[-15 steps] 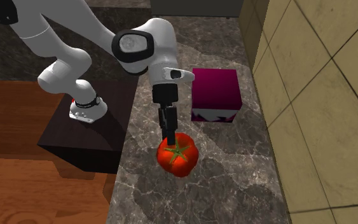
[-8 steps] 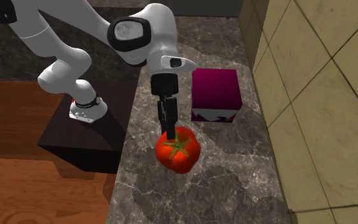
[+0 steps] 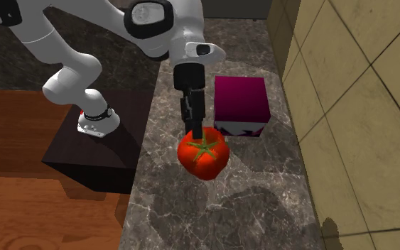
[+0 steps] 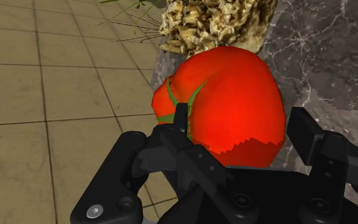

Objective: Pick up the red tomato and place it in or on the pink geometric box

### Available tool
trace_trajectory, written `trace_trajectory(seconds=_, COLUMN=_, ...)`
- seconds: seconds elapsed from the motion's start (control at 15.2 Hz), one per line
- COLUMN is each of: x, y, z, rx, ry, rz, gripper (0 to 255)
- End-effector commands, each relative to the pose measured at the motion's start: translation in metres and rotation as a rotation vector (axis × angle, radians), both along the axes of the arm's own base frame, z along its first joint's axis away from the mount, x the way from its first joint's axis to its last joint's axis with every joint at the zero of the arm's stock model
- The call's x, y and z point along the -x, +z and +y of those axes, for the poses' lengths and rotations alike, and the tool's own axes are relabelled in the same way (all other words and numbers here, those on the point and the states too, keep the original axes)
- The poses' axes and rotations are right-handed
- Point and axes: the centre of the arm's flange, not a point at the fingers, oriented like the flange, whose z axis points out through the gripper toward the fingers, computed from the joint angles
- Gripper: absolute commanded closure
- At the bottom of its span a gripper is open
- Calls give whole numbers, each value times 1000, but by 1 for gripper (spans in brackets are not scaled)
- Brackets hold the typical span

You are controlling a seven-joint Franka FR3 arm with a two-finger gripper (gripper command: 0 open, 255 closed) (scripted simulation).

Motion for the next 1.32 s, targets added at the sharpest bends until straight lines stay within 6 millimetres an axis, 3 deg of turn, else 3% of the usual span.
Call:
trace_trajectory(seconds=0.0, x=-8, y=0, z=23, rx=0, ry=-1, rz=1, gripper=255)
trace_trajectory(seconds=1.25, x=-103, y=11, z=254, rx=0, ry=-1, rz=1, gripper=255)
